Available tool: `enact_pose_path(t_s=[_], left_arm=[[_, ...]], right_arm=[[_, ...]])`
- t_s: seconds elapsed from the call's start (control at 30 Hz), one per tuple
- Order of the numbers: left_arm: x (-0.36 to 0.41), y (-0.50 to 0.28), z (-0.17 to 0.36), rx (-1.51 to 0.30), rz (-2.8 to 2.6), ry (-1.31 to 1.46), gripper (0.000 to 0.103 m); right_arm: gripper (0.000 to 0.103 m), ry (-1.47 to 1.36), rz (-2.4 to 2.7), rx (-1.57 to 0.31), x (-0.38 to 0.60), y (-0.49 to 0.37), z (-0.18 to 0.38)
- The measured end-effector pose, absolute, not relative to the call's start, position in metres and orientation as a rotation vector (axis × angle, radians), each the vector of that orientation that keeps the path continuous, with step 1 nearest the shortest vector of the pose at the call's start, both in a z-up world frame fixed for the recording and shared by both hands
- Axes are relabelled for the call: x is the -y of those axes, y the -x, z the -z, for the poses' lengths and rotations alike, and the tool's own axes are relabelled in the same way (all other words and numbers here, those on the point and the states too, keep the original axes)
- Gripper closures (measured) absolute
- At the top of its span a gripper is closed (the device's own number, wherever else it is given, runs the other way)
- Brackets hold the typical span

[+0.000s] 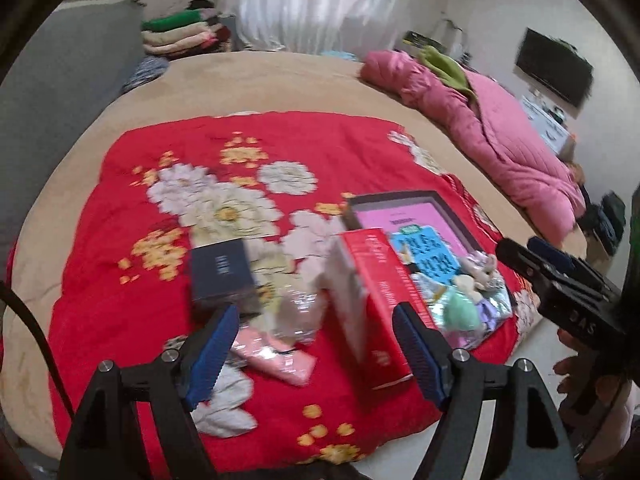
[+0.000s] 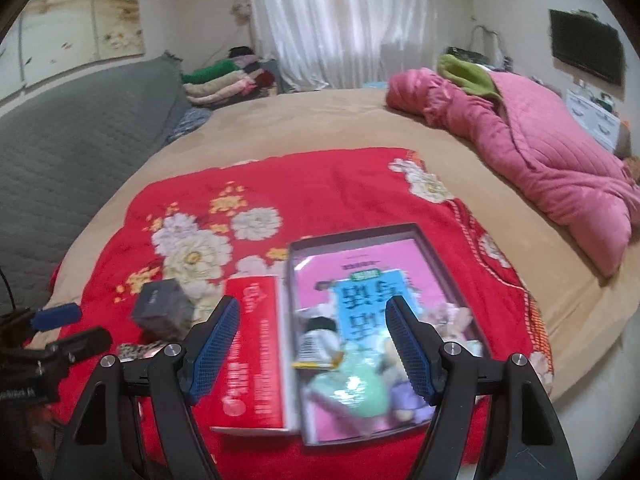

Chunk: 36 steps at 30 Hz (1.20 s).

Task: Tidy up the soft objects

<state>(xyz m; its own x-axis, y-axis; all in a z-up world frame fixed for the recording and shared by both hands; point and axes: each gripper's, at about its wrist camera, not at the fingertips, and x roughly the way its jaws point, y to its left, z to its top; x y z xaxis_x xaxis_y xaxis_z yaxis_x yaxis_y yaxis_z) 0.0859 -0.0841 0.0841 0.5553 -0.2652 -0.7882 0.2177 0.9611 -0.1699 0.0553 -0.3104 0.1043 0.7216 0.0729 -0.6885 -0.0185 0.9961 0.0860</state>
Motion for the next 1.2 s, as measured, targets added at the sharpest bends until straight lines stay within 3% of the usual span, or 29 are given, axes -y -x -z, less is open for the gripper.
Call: enact_pose_path(t_s=[0.53,1.2], left_arm=[[-0.021,-0.072,-0.059,-0.973,0.140,0.126,0.024],[-0.047,-0.076,0.036,-1.164,0.077,0.109,0.024]], right_arm=[[0.026,0.023,-0.253,-0.827,0.200,-0.048,-0.080],[0.026,0.150,-0.373,-1.011,0.144,-0.055,0.009]])
